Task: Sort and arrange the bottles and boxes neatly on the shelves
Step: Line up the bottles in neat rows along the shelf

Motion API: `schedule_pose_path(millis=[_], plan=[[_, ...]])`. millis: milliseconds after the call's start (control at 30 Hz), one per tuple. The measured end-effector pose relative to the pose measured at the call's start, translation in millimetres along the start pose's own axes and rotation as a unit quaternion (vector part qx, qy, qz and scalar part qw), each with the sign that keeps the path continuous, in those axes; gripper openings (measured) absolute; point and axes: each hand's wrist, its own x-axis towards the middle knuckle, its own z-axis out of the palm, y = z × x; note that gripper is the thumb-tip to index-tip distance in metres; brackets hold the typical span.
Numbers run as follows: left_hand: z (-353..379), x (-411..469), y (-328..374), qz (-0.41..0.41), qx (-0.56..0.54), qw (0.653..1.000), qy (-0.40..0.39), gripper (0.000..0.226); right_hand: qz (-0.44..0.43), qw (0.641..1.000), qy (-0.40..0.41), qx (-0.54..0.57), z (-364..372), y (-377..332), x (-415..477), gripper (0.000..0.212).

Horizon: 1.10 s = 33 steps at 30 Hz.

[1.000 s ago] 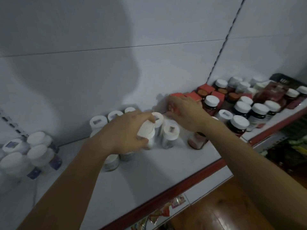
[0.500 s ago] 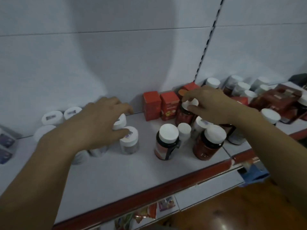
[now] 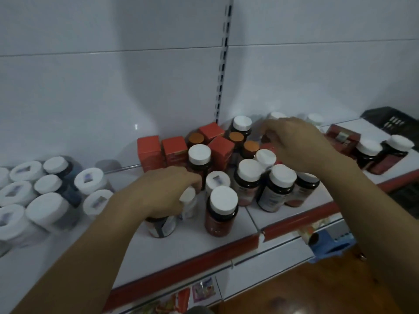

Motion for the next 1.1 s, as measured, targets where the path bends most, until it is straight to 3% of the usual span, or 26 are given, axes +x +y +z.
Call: schedule_pose_path(millis=[133,300,367,433,500,567,700,933,1100], plan=[[-16.3,1.7,-1.2,0.008,-0.055,0.996,0.064,0.038,0.042,0.999,0.019,0.013,0.0,26.9,-7.9,0.032],[-51.6,0.6,-11.4,-0.013,-0.164,0.960,0.228,0.036,0.098,0.995,-0.001,-0.013,4.5,55.2,-3.9,0.033],[-56.1,6.1,-8.9,-0.031,-0.198,0.934,0.297,0.036,0.071,0.997,0.015,0.031,6.8,59.6,-0.5,0.023],[-55.0,13.8,-3.4,-0.048,-0.211,0.917,0.334,0.036,0.021,0.996,-0.012,0.088,10.7,51.8,2.5,0.032],[-50.2,20.0,1.5,-0.062,-0.223,0.911,0.341,0.036,-0.020,0.990,-0.076,0.116,19.3,40.2,4.4,0.044],[-45.2,23.1,3.3,-0.071,-0.235,0.909,0.338,0.036,-0.045,0.981,-0.115,0.149,28.9,35.1,6.9,0.040],[-39.3,22.9,2.1,-0.072,-0.245,0.906,0.337,0.037,-0.046,0.979,-0.111,0.164,31.1,42.3,14.1,0.027],[-36.5,30.4,5.2,-0.083,-0.268,0.898,0.338,0.036,-0.079,0.976,-0.128,0.158,36.5,33.2,6.2,0.038],[-35.3,44.6,15.2,-0.062,-0.278,0.900,0.330,0.036,-0.089,0.973,-0.091,0.193,41.7,36.2,-3.4,0.053]])
